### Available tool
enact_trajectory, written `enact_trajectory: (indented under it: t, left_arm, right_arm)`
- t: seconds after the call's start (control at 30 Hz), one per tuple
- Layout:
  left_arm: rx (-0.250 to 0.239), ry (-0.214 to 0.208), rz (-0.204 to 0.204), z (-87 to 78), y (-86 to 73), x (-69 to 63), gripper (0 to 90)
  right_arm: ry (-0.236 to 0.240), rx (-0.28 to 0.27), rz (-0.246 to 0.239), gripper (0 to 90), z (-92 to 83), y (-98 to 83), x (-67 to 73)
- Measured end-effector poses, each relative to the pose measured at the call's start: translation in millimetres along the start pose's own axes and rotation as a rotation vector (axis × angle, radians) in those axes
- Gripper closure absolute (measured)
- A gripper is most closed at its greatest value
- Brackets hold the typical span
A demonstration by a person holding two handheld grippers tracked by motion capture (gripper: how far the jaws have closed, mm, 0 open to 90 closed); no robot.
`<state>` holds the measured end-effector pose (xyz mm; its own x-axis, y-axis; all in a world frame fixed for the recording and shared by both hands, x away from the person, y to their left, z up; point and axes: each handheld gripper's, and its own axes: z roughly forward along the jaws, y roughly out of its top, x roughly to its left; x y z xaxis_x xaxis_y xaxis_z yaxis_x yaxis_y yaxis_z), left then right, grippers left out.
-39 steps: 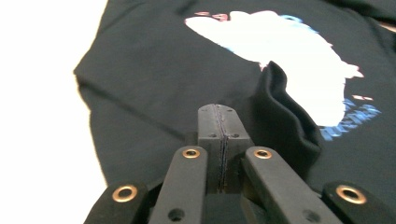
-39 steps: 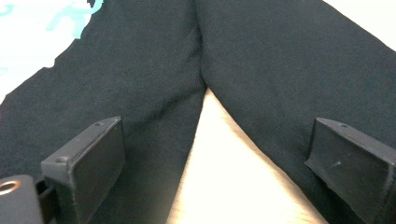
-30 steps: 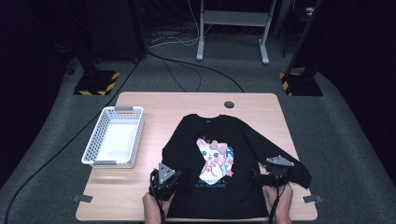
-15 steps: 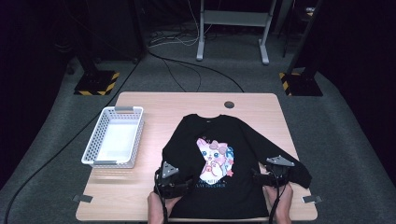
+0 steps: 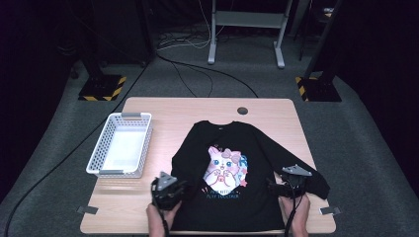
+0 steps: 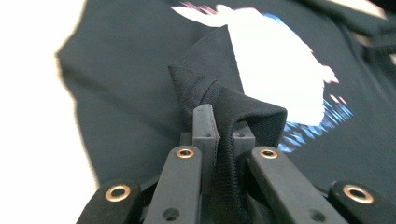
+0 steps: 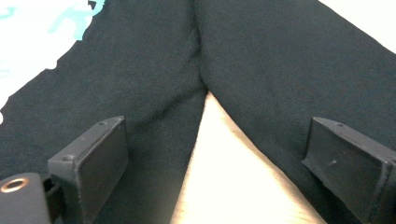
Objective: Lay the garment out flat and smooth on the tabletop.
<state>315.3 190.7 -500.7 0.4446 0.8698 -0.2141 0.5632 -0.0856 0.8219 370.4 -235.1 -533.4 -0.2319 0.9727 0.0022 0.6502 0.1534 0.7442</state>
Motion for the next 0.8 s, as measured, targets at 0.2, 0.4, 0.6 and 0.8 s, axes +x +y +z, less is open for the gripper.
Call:
enact_trajectory:
  t: [0.2, 0.4, 0.6, 0.8]
  left_arm:
    - [-0.081, 0.112, -0.143, -41.5, -16.2, 56.2, 85.4]
    - [-0.082, 0.195, -0.210, -58.3, -32.6, 94.6, 84.9]
    - [-0.049, 0.244, -0.225, -65.1, -46.3, 119.6, 81.4]
    - [-0.009, 0.286, -0.267, -73.0, -54.3, 139.9, 61.0]
  right_arm:
    - [-0.001, 0.001, 0.001, 5.9, 0.1, 0.2, 0.1]
    - [-0.002, 0.002, 0.000, 6.0, 0.2, 0.4, 0.1]
    - [-0.005, 0.005, 0.002, 6.0, -0.1, 0.5, -0.6]
    - [-0.011, 0.008, 0.006, 6.0, -2.9, -1.6, -2.6]
